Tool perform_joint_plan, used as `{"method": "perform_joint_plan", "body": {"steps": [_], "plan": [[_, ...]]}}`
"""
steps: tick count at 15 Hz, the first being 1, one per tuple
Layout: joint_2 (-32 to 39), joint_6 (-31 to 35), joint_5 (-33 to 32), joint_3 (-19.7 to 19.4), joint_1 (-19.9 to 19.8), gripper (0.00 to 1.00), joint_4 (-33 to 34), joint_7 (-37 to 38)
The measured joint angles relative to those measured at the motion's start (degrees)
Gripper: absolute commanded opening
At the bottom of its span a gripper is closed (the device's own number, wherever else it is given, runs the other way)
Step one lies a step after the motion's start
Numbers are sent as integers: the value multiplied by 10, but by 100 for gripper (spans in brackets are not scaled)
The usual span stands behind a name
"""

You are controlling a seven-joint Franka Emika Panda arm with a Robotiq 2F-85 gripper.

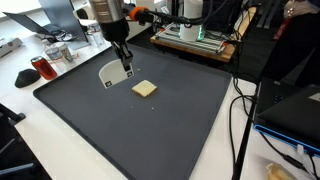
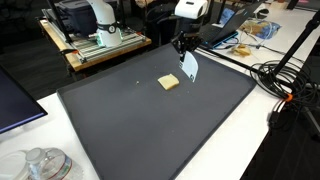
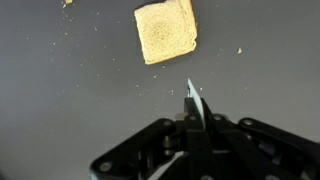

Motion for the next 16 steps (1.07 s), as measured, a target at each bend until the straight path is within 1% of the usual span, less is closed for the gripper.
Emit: {"method": "perform_joint_plan", "body": {"steps": [6, 12, 14, 16], "plan": [[-32, 31, 133, -1, -57, 1, -56, -158], [-45, 35, 285, 0, -107, 1, -96, -299], [-45, 35, 322, 0, -119, 1, -107, -332], [-44, 40, 346, -2, -127, 1, -121, -348]]}}
